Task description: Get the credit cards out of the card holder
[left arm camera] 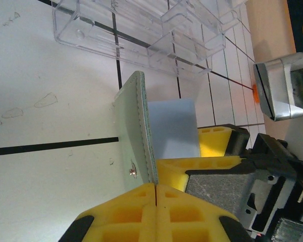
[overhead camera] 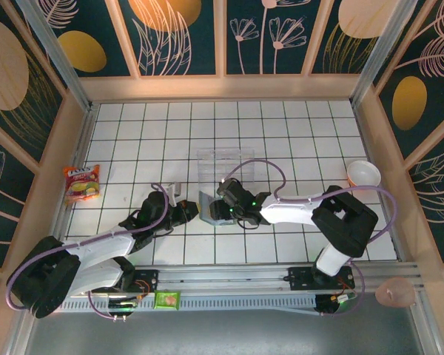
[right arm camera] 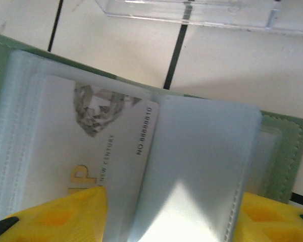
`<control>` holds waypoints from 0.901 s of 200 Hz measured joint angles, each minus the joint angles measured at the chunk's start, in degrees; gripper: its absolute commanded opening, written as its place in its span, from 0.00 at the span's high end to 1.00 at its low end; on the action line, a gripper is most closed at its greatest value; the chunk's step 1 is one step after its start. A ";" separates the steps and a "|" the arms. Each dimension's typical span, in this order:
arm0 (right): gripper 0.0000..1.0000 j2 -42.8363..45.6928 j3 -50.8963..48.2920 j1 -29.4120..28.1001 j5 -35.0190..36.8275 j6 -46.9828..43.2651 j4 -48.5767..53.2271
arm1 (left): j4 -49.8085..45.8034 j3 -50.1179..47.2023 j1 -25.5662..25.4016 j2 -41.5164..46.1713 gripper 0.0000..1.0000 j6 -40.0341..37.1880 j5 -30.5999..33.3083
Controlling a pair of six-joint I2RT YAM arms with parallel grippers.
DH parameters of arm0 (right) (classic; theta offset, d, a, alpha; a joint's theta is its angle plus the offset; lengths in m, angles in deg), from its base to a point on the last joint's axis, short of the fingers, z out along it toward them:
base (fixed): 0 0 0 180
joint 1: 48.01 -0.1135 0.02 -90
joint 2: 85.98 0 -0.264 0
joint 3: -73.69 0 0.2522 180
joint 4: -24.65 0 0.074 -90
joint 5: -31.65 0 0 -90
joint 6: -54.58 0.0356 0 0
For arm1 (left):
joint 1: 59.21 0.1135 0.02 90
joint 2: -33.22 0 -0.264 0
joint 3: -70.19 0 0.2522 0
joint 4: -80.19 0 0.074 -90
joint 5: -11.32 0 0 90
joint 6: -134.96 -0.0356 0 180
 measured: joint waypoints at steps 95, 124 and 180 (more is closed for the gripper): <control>0.44 5.44 -6.29 0.07 6.29 4.92 2.01 | -4.66 -0.02 0.00 0.22 1.00 -0.04 1.81; 0.43 8.48 -8.85 0.17 8.17 7.21 4.17 | -8.46 0.13 0.00 0.20 0.67 -0.55 3.65; 0.61 22.03 -11.15 1.22 10.45 7.67 7.56 | -14.43 0.42 0.28 6.12 0.41 -1.09 8.15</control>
